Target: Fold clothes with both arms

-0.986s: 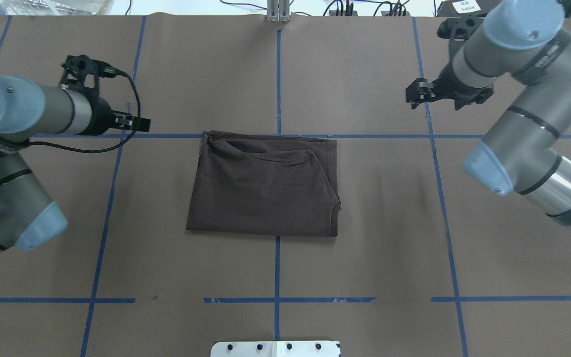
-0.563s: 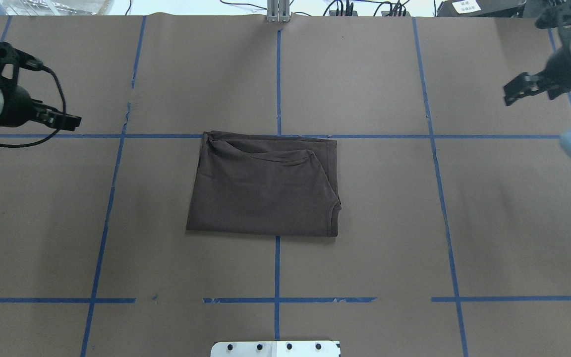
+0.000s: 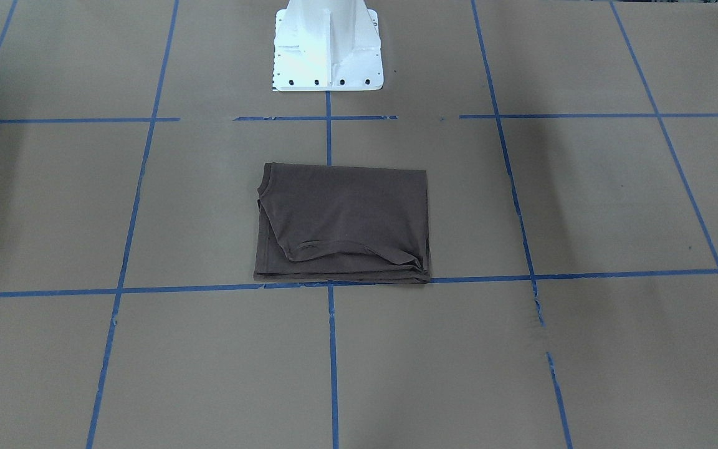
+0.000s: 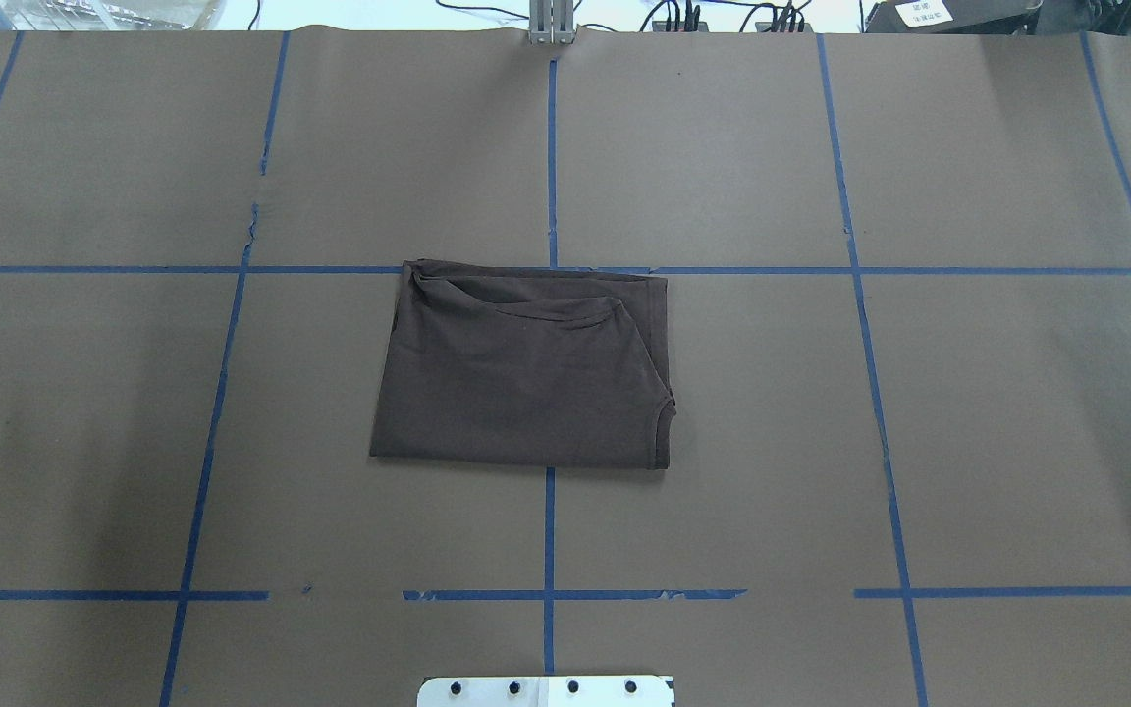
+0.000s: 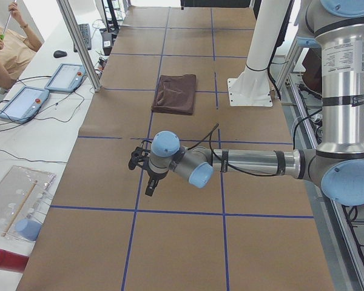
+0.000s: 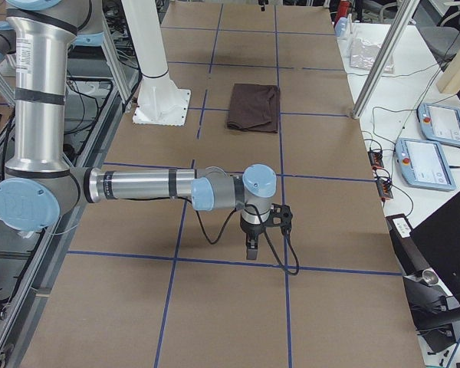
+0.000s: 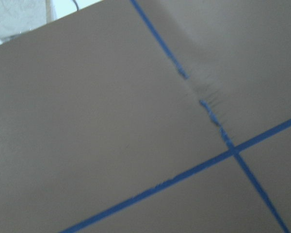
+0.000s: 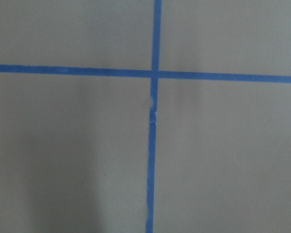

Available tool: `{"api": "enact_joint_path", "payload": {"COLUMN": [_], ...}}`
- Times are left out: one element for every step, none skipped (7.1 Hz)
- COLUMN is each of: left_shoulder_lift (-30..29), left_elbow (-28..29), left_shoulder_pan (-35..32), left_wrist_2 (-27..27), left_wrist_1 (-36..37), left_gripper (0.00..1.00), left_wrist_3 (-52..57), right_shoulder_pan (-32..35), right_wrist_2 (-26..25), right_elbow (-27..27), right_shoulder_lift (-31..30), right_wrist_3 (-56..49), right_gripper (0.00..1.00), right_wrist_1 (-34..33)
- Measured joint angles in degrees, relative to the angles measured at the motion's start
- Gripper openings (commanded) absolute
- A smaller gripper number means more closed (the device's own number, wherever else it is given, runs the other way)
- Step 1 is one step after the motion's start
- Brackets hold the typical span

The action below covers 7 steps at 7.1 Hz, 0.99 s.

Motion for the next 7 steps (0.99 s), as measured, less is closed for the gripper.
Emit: {"api": "enact_joint_path", "payload": {"left_shoulder_lift": [1.9,3.6,4.5,4.9,5.2,5.4,5.5], "left_elbow": [0.8,1.0,0.8,0.2,-1.0,-2.4,-3.3], "left_shoulder_pan": [-2.5,-4.0,-4.6,-4.8,-4.9,-5.0,-5.1], "left_wrist_2": [-2.8,-4.7,-5.7,-6.2,-6.3,-6.3,-6.3], "left_wrist_1": [1.3,3.3,5.7,7.8,10.1,12.5,13.8], "left_gripper": [1.0,1.0,1.0,1.0,1.0,1.0,1.0], "left_wrist_3": [3.9,6.6,7.8,8.2,8.3,8.4,8.4], "right_shoulder_pan": [2.2,3.9,5.1,5.9,6.4,6.7,6.7], "right_wrist_2": [1.5,2.3,2.7,2.8,2.6,2.3,2.2], "right_elbow": [-0.1,0.1,0.6,2.1,3.7,4.4,4.5], "right_shoulder_lift": [-0.5,-1.1,-1.3,-1.4,-2.0,-2.7,-3.0], "right_wrist_3": [-0.3,-0.5,-0.6,-0.8,-0.8,-0.8,-0.7], "right_gripper": [1.0,1.0,1.0,1.0,1.0,1.0,1.0], "right_wrist_1": [-0.4,-0.8,-1.9,-4.3,-6.4,-7.2,-7.4]}}
